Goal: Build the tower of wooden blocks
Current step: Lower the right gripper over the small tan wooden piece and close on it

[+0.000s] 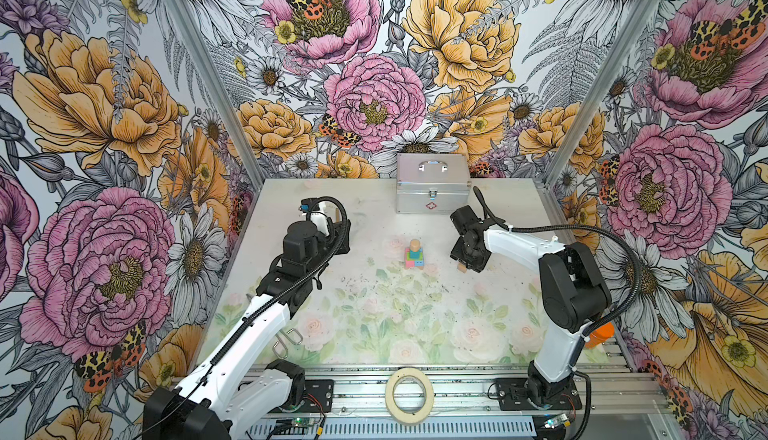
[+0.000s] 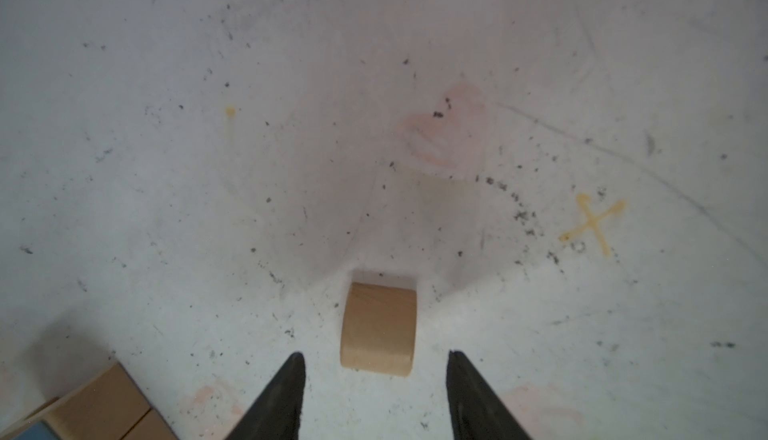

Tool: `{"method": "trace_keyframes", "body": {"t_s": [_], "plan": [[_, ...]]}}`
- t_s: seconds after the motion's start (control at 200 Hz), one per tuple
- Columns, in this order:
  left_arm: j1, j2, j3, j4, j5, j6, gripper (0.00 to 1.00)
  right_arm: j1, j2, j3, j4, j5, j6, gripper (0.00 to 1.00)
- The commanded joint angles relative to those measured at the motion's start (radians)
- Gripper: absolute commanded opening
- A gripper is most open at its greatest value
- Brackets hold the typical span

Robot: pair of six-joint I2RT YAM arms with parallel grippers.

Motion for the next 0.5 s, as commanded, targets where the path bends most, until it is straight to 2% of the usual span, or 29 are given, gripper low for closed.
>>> {"method": "trace_keyframes", "body": {"t_s": [0.0,0.275,0.495], "plan": [[0.012,0.003,-0.014,0.009,0.026,0.011,0.27,0.001,0.024,0.031,-0.003,0.016,0.019,0.57],[0.022,0.012,-0.014,0.01,0.039,0.009,0.27,-0.005,0.069,0.053,-0.003,-0.005,0.013,0.55],[0.024,0.012,-0.017,0.01,0.039,0.009,0.27,-0.005,0.077,0.037,-0.004,-0.008,0.007,0.42]]}}
